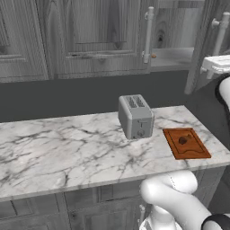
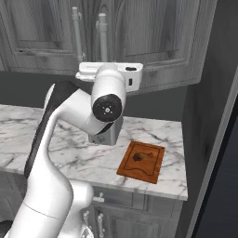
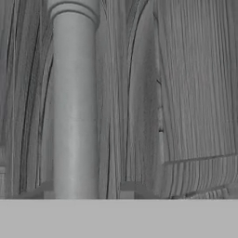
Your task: Open the cabinet, retrieve the rolling pin, and place it next to the meat on the cutting board to prepare for tenderizing.
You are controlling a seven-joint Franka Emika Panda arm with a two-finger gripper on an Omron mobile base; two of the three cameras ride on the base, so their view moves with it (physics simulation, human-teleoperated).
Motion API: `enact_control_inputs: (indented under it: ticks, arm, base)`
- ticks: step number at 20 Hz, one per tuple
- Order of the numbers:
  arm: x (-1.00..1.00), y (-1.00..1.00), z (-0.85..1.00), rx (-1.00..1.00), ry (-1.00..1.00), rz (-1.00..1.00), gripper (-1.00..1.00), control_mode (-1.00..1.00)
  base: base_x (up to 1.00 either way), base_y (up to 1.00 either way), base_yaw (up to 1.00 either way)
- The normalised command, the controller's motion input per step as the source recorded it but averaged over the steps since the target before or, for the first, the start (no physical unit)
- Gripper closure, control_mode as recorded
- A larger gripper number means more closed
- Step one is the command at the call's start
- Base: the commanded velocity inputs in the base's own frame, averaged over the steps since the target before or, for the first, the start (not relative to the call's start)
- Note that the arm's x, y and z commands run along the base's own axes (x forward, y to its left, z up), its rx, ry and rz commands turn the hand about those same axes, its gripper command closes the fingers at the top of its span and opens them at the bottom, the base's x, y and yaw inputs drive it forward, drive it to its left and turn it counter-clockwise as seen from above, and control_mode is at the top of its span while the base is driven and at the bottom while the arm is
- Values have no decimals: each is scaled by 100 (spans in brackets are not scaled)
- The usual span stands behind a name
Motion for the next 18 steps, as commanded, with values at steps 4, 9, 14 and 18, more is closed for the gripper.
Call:
enact_control_inputs:
  ticks: [4,9,14,18]
  arm:
    - [-22,-4,-15,-2,10,-2,-100,-100]
    - [-23,4,-10,-4,9,-13,-100,-100]
    - [-98,0,0,-8,-11,-9,-100,-100]
    - [-100,18,1,-11,-12,-2,-100,-100]
  base:
    - [0,0,0]
    - [0,0,0]
    - [0,0,0]
    - [0,0,0]
